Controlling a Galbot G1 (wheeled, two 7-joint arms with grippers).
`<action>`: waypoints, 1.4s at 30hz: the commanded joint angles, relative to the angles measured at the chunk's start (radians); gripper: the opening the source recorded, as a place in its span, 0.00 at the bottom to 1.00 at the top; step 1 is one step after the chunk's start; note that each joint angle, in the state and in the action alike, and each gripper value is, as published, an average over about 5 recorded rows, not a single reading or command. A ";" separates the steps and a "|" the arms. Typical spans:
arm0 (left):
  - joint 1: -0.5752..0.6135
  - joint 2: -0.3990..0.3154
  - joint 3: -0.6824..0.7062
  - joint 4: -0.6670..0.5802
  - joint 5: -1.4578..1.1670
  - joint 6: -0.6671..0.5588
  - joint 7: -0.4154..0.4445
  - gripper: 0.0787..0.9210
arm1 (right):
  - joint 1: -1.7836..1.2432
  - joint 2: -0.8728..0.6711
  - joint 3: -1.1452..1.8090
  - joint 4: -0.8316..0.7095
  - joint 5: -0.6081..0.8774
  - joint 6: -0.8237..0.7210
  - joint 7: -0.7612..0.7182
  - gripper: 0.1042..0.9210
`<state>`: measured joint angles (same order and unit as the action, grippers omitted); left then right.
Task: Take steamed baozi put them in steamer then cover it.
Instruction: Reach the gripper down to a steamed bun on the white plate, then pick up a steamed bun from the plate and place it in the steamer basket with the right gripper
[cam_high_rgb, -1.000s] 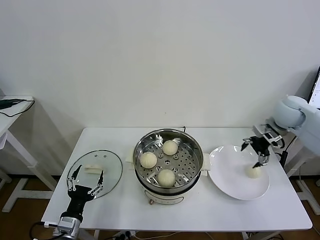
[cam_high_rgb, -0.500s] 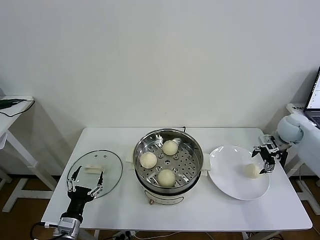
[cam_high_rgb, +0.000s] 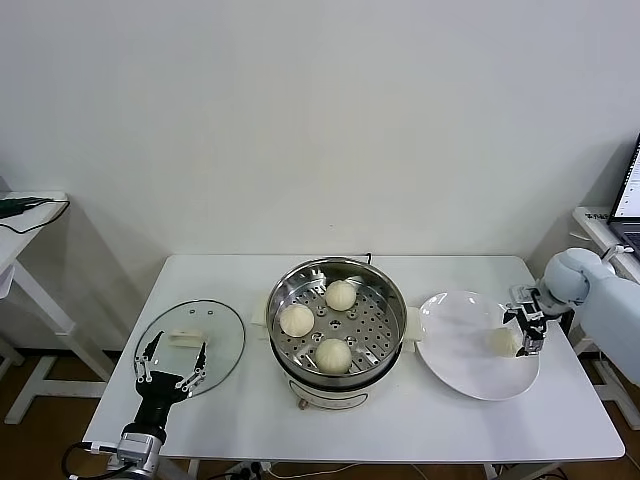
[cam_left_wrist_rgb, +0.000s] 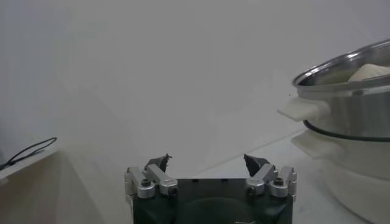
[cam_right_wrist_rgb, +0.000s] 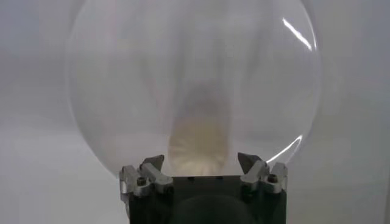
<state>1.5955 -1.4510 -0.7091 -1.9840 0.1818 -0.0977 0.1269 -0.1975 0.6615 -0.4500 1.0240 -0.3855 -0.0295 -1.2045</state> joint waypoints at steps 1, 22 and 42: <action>0.001 0.001 -0.002 0.000 0.000 -0.001 0.000 0.88 | -0.031 0.025 0.038 -0.030 -0.045 0.005 0.020 0.88; 0.002 -0.002 0.000 -0.007 0.000 -0.002 -0.002 0.88 | -0.044 0.018 0.056 0.000 -0.040 0.002 0.003 0.73; 0.011 -0.003 0.008 -0.036 0.004 0.000 -0.007 0.88 | 0.377 -0.205 -0.346 0.315 0.394 -0.156 -0.005 0.72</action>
<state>1.6056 -1.4550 -0.7019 -2.0160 0.1855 -0.0986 0.1204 -0.0977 0.5751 -0.5397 1.1575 -0.2537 -0.0939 -1.2168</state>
